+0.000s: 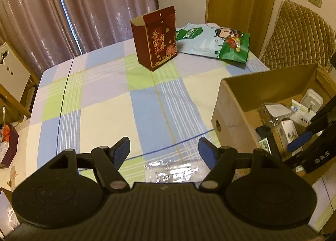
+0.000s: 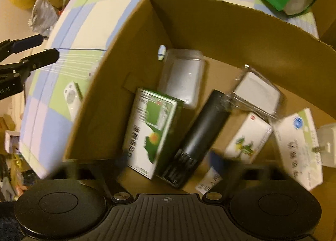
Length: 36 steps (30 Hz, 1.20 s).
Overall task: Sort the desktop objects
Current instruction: 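Release the green-white box into the cardboard box with the right tool, then withdraw both tools and grasp the white Midea remote with the left tool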
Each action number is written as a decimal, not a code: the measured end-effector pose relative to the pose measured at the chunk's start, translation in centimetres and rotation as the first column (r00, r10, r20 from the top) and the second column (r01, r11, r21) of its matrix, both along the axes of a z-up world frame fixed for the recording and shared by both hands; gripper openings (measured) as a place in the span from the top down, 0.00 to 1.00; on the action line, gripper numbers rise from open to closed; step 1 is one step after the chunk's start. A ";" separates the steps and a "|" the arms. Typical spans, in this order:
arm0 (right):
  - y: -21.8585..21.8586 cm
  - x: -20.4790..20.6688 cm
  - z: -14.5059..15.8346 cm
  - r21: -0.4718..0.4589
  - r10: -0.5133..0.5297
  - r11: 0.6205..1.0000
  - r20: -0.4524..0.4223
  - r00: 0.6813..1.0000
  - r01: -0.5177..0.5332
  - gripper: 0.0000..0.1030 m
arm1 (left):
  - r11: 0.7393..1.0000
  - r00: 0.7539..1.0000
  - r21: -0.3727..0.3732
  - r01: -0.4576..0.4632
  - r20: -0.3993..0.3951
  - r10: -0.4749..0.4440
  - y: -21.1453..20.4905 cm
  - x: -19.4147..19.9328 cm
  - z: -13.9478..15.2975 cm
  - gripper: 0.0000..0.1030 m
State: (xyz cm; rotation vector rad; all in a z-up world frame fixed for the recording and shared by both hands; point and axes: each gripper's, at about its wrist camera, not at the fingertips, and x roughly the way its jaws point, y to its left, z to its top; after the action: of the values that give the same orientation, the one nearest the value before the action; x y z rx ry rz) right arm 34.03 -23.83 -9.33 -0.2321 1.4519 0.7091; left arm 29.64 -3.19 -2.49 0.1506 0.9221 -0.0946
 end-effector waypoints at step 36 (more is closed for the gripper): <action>-7.0 -9.1 8.5 0.113 -0.332 0.943 0.350 0.876 0.313 0.07 | 1.000 1.000 0.005 -0.017 0.009 0.017 0.5 -8.6 0.4 0.24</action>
State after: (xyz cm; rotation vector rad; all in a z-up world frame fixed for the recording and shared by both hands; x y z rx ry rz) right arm 24.96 -30.87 -0.83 -0.0696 1.0773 0.4021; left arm 21.08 -2.70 -2.11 0.1480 0.9149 -0.0759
